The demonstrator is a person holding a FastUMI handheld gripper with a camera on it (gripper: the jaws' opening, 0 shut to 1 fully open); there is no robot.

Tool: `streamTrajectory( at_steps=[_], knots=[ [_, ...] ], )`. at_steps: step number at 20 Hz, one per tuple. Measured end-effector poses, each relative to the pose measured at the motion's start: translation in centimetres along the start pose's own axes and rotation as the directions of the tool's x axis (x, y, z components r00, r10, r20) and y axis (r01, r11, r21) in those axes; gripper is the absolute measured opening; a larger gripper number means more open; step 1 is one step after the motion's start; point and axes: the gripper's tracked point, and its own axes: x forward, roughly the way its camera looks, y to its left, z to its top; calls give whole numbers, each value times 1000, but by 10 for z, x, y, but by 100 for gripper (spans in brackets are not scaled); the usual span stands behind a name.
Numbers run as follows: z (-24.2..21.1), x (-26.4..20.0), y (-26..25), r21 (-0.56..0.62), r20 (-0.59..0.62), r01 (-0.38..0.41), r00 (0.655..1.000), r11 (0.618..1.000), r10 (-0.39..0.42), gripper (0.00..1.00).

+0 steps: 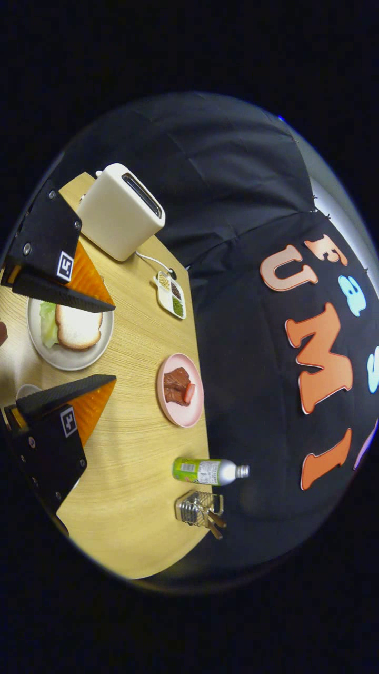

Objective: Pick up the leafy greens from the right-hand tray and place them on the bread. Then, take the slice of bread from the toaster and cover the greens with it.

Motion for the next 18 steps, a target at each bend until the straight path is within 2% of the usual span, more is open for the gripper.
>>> streamTrajectory(
  at_steps=[4, 8, 12, 18],
  knots=[
    [31, -28, -11, -54, 144, 62, 988, 997, -53, 79],
    [56, -55, -21, -70, 277, 122, 956, 990, -98, 86],
    [77, -75, -28, -78, 406, 165, 906, 983, -120, 87],
    [88, -98, -44, -60, 494, 229, 853, 971, -170, 87]
  ],
)
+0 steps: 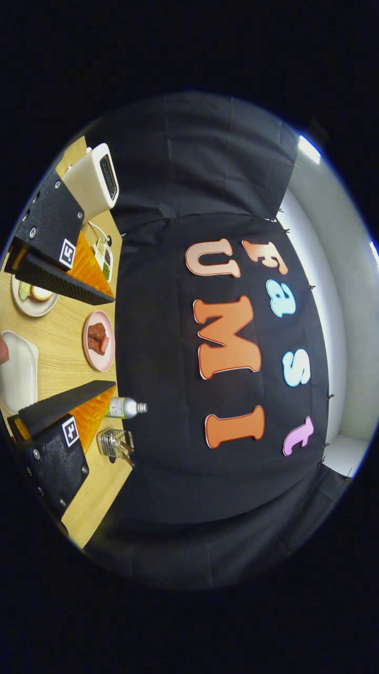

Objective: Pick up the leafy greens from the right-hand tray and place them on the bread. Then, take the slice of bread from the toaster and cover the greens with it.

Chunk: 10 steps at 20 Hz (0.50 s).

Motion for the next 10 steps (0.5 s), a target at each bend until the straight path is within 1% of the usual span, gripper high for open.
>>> streamTrajectory(
  at_steps=[4, 7, 10],
  knots=[
    [20, -5, -2, -43, 110, 23, 994, 999, -19, 86],
    [28, -9, -6, -57, 139, 49, 989, 997, -41, 87],
    [32, -13, -2, -34, 158, 40, 987, 999, -34, 86]
  ],
)
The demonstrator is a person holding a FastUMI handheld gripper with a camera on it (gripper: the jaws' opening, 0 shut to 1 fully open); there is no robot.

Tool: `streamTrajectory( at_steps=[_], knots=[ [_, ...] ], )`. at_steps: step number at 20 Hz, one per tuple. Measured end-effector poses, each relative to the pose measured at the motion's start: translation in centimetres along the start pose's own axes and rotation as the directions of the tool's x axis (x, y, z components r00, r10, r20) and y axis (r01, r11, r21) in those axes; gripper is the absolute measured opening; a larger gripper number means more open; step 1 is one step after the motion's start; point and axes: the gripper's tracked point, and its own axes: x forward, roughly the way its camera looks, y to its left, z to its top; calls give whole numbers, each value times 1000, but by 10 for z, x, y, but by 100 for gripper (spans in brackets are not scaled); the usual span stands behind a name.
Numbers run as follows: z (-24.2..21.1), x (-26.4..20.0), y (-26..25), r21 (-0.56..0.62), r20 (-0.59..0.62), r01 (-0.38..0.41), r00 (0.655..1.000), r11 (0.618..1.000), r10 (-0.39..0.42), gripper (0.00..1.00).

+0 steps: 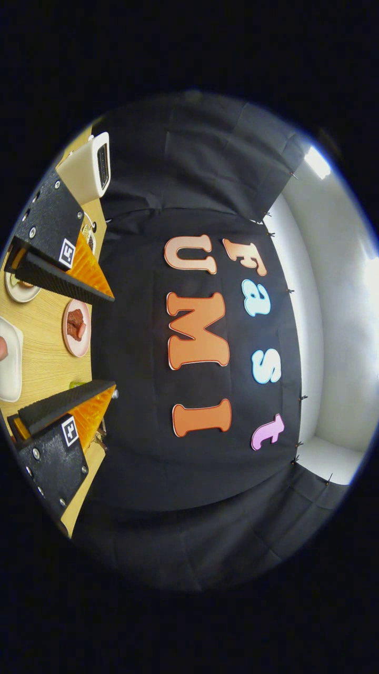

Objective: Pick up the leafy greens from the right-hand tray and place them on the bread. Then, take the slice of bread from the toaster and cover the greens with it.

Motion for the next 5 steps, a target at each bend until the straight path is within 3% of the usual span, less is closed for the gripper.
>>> streamTrajectory(
  at_steps=[5],
  knots=[
    [1, -2, 6, -18, 38, -8, 999, 1000, 9, 87]
  ],
)
